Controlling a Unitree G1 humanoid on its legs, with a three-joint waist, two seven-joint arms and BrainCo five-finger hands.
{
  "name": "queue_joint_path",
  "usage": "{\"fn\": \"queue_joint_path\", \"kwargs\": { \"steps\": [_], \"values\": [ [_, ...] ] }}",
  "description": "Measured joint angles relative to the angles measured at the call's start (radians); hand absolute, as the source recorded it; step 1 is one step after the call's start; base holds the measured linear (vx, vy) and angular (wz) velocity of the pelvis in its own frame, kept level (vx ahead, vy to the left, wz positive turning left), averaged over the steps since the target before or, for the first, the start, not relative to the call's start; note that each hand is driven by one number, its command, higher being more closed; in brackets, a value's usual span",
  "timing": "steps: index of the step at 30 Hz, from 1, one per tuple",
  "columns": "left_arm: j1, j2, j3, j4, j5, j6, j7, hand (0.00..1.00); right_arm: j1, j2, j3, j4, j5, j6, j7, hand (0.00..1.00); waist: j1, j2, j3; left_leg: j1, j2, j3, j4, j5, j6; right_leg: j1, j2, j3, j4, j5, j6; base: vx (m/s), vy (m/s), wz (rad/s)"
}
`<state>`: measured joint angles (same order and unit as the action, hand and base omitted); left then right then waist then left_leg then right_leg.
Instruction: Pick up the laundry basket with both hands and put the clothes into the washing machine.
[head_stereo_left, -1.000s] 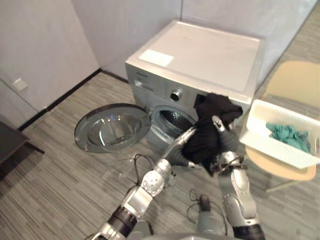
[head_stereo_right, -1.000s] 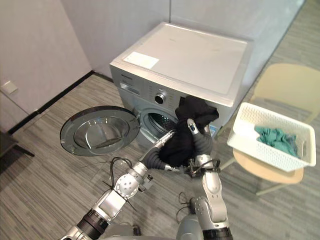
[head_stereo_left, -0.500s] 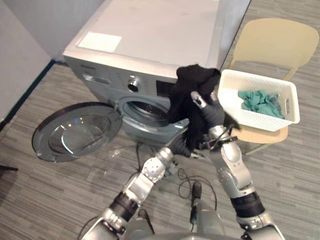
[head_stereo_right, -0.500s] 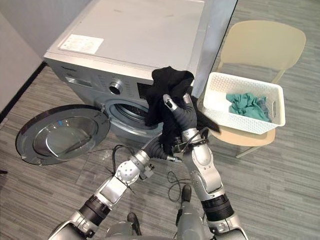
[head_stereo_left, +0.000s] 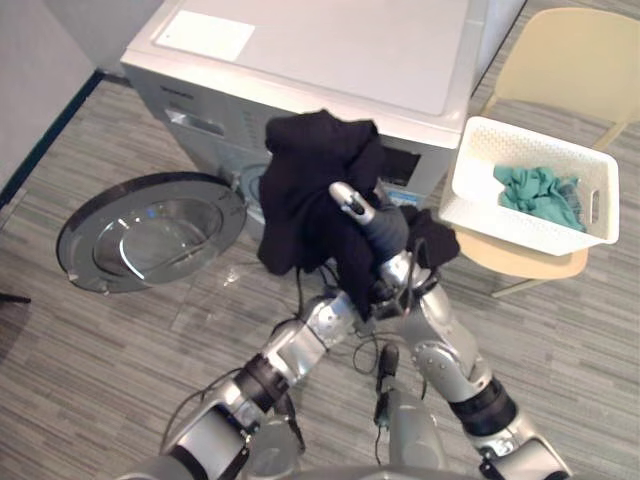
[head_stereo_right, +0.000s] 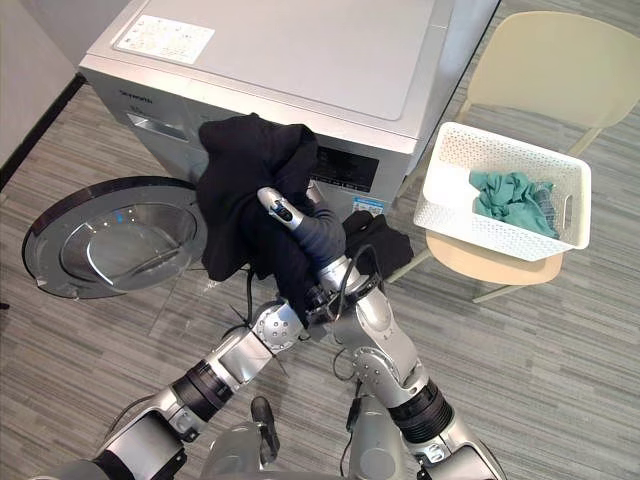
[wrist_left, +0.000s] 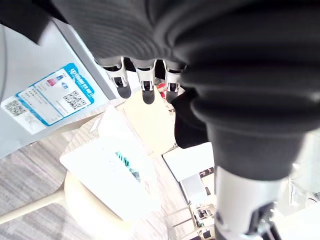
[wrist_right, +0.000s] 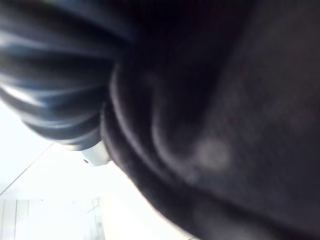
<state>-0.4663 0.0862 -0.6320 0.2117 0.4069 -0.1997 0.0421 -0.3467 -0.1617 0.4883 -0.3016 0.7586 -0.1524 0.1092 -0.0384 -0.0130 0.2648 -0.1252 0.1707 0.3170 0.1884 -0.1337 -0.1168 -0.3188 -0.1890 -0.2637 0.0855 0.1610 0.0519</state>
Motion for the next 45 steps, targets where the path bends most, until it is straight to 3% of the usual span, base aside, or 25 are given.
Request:
{"fn": "queue_joint_path", "kwargs": {
  "steps": [5, 9, 12, 13, 14, 19, 23, 26, 32, 39, 45],
  "values": [
    [-0.024, -0.036, 0.011, 0.034, 0.04, 0.021, 0.053, 0.0, 0.061, 0.008, 0.001, 0.0, 0.027, -0.002, 0.003, 1.0, 0.004, -0.011, 0.016, 0.014, -0.001, -0.014, -0.021, 0.015, 0.0, 0.016, -0.003, -0.021, 0.0, 0.0, 0.0, -0.01, -0.025, 0.11],
    [-0.015, -0.058, 0.056, 0.034, 0.15, 0.043, 0.154, 0.0, 0.156, 0.007, 0.001, 0.0, 0.029, -0.025, 0.004, 1.0, 0.006, -0.019, 0.024, 0.033, -0.009, -0.018, -0.051, 0.032, 0.001, 0.028, -0.009, -0.037, 0.0, -0.001, 0.001, -0.01, -0.007, 0.06],
    [0.01, -0.084, 0.098, 0.031, 0.202, 0.07, 0.182, 0.0, 0.188, 0.007, -0.009, 0.0, 0.023, -0.037, 0.004, 1.0, 0.007, -0.022, 0.025, 0.033, -0.01, -0.031, -0.053, 0.037, 0.001, 0.036, -0.012, -0.05, 0.0, -0.001, 0.001, -0.02, -0.017, 0.12],
    [0.027, -0.086, 0.113, 0.024, 0.211, 0.074, 0.182, 0.0, 0.201, 0.007, -0.021, 0.0, 0.016, -0.037, 0.004, 1.0, 0.006, -0.022, 0.025, 0.033, -0.012, -0.039, -0.058, 0.041, 0.003, 0.04, -0.015, -0.059, 0.0, -0.002, 0.002, -0.03, -0.025, 0.32],
    [0.164, -0.081, 0.163, -0.076, 0.225, 0.075, 0.153, 0.0, 0.23, 0.029, -0.099, 0.004, -0.036, -0.035, -0.002, 1.0, 0.026, -0.022, 0.025, 0.035, -0.016, -0.053, -0.076, 0.056, 0.001, 0.046, -0.019, -0.075, 0.0, -0.002, 0.002, -0.04, -0.022, 0.32],
    [0.263, -0.061, 0.186, -0.143, 0.224, 0.058, 0.129, 0.0, 0.221, 0.03, -0.173, 0.012, -0.068, -0.025, -0.014, 1.0, 0.041, -0.018, 0.023, 0.038, -0.018, -0.064, -0.077, 0.059, 0.001, 0.058, -0.023, -0.087, 0.0, -0.006, 0.003, -0.01, -0.004, 0.09],
    [0.573, 0.009, 0.233, -0.326, 0.107, -0.006, -0.005, 0.0, 0.15, 0.028, -0.405, 0.061, -0.115, -0.022, -0.068, 1.0, 0.058, -0.01, 0.006, 0.075, -0.016, -0.066, -0.099, 0.058, 0.001, 0.089, -0.021, -0.095, -0.001, -0.023, 0.013, 0.04, -0.003, 0.05],
    [0.694, 0.014, 0.311, -0.328, 0.055, -0.003, -0.044, 0.0, 0.116, -0.003, -0.45, 0.061, -0.133, -0.026, -0.085, 1.0, 0.064, 0.002, -0.021, 0.082, -0.017, -0.075, -0.102, 0.058, 0.001, 0.1, -0.022, -0.106, -0.002, -0.024, 0.013, 0.04, 0.009, 0.07],
    [0.699, 0.003, 0.338, -0.332, 0.056, -0.004, -0.042, 0.0, 0.134, -0.004, -0.464, 0.048, -0.142, -0.025, -0.081, 1.0, 0.08, 0.011, -0.065, 0.096, -0.016, -0.094, -0.105, 0.058, 0.0, 0.128, -0.024, -0.123, -0.003, -0.028, 0.017, 0.01, -0.002, 0.09],
    [0.757, -0.006, 0.402, -0.412, 0.058, -0.008, -0.013, 0.0, 0.217, -0.005, -0.503, 0.004, -0.143, -0.02, -0.062, 1.0, 0.078, 0.016, -0.096, 0.106, -0.014, -0.098, -0.12, 0.058, 0.0, 0.143, -0.022, -0.133, -0.007, -0.044, 0.024, -0.02, -0.011, 0.02],
    [0.7, -0.024, 0.398, -0.413, 0.079, -0.007, 0.035, 0.0, 0.305, -0.001, -0.437, -0.02, -0.13, -0.007, -0.029, 1.0, 0.075, 0.017, -0.123, 0.117, -0.015, -0.092, -0.124, 0.058, 0.0, 0.143, -0.022, -0.127, -0.009, -0.043, 0.024, 0.04, -0.003, -0.03]
  ]
}}
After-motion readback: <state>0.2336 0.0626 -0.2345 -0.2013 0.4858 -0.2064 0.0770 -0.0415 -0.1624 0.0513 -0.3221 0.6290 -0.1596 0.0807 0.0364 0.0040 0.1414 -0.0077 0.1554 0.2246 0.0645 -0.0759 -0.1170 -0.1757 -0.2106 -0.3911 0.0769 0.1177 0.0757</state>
